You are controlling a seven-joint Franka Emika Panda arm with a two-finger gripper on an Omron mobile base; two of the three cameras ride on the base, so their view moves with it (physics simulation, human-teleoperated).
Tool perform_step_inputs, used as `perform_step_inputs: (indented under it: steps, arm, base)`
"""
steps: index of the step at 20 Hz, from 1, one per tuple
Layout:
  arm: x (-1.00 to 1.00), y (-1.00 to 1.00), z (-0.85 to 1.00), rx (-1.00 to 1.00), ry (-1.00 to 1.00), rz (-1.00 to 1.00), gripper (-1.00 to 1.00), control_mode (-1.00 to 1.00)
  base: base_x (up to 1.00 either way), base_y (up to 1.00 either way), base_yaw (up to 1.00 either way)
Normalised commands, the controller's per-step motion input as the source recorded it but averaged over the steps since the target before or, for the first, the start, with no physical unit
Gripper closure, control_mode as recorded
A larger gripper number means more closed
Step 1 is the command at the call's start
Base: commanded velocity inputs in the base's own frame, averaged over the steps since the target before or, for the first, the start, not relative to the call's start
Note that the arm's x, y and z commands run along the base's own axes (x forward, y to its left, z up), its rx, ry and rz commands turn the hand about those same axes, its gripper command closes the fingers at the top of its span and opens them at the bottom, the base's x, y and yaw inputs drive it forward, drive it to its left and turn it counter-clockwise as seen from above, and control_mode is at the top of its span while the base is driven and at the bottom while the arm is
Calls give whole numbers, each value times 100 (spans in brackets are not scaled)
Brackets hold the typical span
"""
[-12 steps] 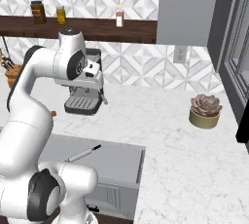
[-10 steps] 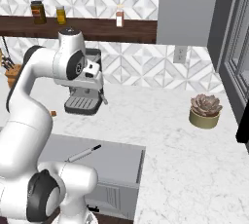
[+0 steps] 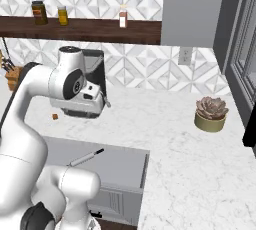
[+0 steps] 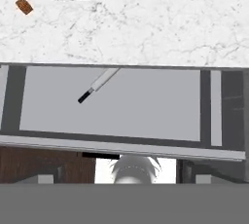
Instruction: Pick the rolling pin from the drawer and place it on the counter.
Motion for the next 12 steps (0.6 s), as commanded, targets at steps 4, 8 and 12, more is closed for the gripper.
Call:
perform_step_inputs:
  steps: [4, 8, 12]
  arm:
    - [-16, 0, -13, 0, 0, 0, -100, 100]
    - [0, 0, 0, 0, 0, 0, -100, 100]
    - [0, 0, 0, 0, 0, 0, -100, 100]
  base:
    - [-13, 0, 0]
    - [-100, 90, -10]
    - [-64, 100, -28]
